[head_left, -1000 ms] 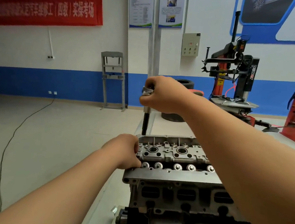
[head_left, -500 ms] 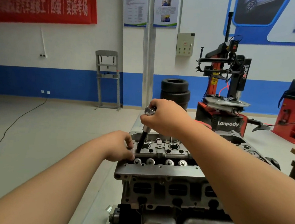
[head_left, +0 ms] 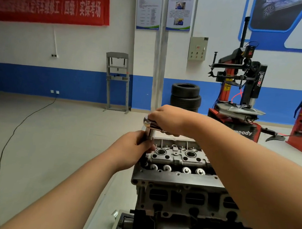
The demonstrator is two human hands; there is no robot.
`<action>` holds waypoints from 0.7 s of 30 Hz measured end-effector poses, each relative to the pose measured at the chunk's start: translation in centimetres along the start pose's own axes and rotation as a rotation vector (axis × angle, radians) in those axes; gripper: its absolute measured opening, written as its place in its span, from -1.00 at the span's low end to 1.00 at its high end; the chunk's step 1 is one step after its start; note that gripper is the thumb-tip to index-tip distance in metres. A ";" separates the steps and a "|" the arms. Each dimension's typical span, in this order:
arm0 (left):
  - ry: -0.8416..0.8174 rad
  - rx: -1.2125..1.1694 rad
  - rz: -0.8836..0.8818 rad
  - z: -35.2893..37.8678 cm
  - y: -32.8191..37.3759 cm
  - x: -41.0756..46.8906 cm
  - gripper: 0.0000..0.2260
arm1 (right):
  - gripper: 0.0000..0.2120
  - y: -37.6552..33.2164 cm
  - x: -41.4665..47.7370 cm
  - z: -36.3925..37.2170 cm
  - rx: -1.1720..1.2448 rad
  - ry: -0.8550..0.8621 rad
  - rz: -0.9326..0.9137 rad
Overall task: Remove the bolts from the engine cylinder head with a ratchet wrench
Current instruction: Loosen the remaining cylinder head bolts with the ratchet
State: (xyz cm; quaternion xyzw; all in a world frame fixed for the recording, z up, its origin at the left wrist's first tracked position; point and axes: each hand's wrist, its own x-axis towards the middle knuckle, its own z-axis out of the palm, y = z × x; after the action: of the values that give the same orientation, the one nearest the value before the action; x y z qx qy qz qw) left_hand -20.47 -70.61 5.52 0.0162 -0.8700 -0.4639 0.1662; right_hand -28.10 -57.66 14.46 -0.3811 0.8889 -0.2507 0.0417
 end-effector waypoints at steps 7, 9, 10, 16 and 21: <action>0.020 0.012 0.040 -0.1 -0.9 -0.5 -0.93 | -0.67 0.3 0.3 -1.3 0.342 -0.241 0.129; 0.060 -0.003 0.028 0.0 -1.1 -0.5 -0.93 | -0.66 -0.4 0.7 -1.4 0.304 -0.253 0.163; 0.078 -0.006 0.025 0.1 -1.1 -0.4 -0.93 | -0.67 -0.7 0.8 -1.5 0.285 -0.260 0.187; 0.149 -0.036 0.045 0.5 -1.0 0.2 -0.95 | -0.65 -1.1 1.9 -2.8 0.227 -0.295 0.241; 0.127 -0.024 0.030 0.0 -2.0 0.2 -0.96 | -0.65 -0.9 1.8 -4.6 0.445 -0.335 0.177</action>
State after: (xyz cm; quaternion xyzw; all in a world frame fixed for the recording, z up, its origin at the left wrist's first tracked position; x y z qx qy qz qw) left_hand -20.96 -71.79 3.94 0.0305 -0.8523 -0.4696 0.2283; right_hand -30.00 -57.49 19.06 -0.3199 0.8225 -0.3685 0.2922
